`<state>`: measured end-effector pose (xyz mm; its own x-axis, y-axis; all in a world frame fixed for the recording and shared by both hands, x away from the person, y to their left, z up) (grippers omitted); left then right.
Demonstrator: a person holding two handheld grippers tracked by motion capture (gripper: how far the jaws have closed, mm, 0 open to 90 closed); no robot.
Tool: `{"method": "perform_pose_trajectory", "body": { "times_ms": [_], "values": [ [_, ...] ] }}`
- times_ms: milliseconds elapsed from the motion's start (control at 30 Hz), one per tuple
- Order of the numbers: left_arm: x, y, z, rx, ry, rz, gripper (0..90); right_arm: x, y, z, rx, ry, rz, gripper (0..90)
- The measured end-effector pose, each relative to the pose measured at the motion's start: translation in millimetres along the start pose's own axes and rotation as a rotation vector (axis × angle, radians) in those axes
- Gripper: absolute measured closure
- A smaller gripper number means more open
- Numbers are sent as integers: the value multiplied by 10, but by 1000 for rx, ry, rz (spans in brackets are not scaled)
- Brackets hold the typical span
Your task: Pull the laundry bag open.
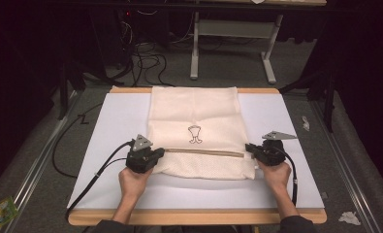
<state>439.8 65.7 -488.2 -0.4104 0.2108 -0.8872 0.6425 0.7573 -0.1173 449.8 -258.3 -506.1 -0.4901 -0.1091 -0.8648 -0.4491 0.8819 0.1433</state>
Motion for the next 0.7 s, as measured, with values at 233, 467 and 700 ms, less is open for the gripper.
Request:
{"method": "perform_pose_trajectory", "body": {
  "times_ms": [233, 467, 700],
  "values": [
    [22, -7, 23, -2, 7, 2, 872, 2, -5, -8, 3, 6, -10, 887],
    [19, -5, 26, 3, 9, -4, 872, 18, -17, -34, 7, 11, -15, 887],
    [8, -13, 8, 10, 7, -5, 872, 14, -30, -42, 4, 5, -13, 887]
  ]
}}
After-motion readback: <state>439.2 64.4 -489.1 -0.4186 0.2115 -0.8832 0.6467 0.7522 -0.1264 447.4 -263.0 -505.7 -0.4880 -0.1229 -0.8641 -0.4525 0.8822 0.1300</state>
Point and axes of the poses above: each handheld gripper's, and its own axes: z roughly forward along the jaws, x roughly out of its underside, y roughly to its left, the point moved 10 cm from there along z, roughly forward along the jaws, and after that the axes turned 9 degrees about -y, right-handed, at the moved point
